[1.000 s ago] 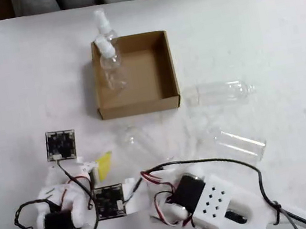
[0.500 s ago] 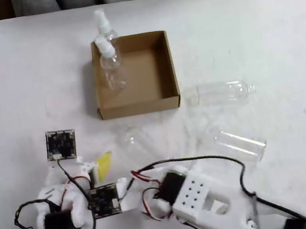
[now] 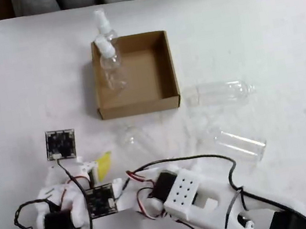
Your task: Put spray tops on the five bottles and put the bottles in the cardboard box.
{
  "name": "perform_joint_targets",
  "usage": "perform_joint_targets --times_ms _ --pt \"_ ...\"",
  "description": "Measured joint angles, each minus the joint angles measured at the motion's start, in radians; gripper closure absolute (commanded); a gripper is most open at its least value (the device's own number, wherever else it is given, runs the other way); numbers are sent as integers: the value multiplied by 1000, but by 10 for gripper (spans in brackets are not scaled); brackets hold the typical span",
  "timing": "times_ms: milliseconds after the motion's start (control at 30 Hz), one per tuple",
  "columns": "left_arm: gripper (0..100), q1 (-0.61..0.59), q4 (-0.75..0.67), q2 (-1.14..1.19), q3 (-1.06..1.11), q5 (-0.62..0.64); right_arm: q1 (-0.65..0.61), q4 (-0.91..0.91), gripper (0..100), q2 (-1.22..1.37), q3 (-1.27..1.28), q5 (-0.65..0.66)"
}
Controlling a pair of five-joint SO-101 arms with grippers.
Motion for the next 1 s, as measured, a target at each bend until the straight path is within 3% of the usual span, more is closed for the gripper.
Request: perform_joint_targets --times_ms 167,433,633,1000 --pt "669 0 0 0 0 0 2 40 801 0 -15 0" --pt "669 2 0 0 0 0 6 265 878 -203 -64 -38" --pt "669 -11 0 0 0 0 6 393 872 -476 -64 -63" --pt "669 -181 0 -2 -5 41 6 321 874 -531 64 -63"
